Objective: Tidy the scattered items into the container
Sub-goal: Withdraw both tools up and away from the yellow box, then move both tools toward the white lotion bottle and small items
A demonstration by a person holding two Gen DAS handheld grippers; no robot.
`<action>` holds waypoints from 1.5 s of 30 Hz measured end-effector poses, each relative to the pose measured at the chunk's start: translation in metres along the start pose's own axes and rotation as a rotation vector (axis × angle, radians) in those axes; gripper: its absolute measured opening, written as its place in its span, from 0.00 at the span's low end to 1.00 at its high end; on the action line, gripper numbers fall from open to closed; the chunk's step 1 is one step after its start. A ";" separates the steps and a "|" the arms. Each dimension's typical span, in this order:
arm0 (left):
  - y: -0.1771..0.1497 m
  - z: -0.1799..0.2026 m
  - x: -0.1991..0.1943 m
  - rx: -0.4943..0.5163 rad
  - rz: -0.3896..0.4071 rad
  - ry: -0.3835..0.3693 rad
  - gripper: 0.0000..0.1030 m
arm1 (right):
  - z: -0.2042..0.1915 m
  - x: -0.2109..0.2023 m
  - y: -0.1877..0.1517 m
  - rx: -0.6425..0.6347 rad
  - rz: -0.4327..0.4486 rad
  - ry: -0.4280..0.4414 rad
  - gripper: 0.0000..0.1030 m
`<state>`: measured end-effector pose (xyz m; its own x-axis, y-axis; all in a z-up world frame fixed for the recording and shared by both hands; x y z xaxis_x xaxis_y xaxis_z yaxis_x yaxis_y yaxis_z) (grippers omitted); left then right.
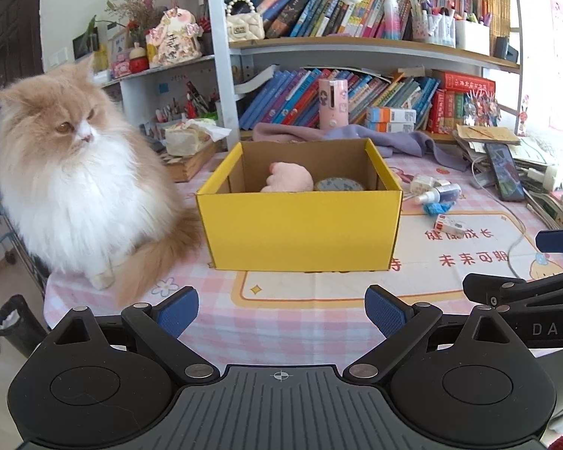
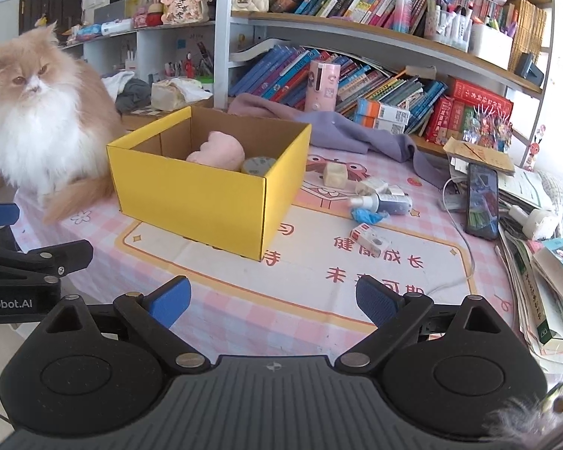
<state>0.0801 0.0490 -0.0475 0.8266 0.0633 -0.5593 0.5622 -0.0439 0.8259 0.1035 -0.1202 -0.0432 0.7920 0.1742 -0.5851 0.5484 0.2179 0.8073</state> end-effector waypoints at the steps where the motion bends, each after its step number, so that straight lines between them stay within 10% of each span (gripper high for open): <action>1: 0.000 0.001 0.001 0.005 -0.004 0.000 0.94 | 0.001 0.000 -0.001 0.002 -0.001 0.000 0.93; 45: 0.009 0.089 0.028 0.119 -0.046 -0.150 0.94 | 0.077 0.011 -0.021 0.096 -0.058 -0.067 0.78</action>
<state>0.1103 -0.0385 -0.0620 0.7895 -0.0813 -0.6084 0.5918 -0.1623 0.7896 0.1209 -0.1968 -0.0604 0.7725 0.0984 -0.6274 0.6147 0.1321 0.7776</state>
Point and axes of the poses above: each gripper's, at about its wrist camera, not at the fingertips, and x roughly the way its jaws point, z to its right, y to its top, the point moved 10 cm from there along x, roughly the way its jaws point, and after that the axes turned 2 degrees about -y, right-handed, at the moved point
